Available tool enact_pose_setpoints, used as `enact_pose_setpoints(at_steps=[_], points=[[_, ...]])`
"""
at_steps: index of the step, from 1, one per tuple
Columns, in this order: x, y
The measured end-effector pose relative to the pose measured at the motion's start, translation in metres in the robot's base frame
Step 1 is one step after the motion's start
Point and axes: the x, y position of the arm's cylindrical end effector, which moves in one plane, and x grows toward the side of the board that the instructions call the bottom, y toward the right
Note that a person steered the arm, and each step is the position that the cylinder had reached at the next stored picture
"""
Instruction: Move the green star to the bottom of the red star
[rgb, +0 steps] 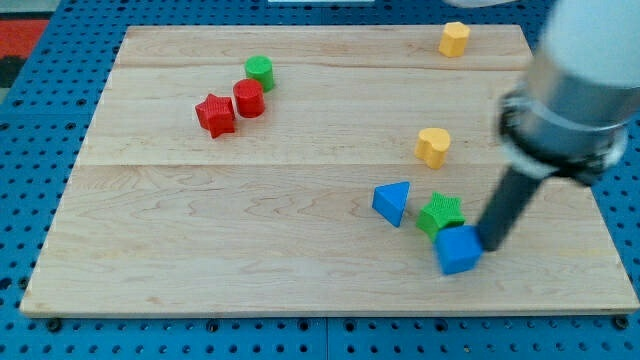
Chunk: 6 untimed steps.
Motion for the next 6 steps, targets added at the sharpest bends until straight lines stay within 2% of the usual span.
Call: enact_pose_setpoints(at_steps=[1, 2, 3, 4, 5, 6], points=[[-0.011, -0.034], [-0.022, 0.027], [-0.039, 0.006], [-0.058, -0.058], [-0.076, -0.017], [-0.097, -0.027]])
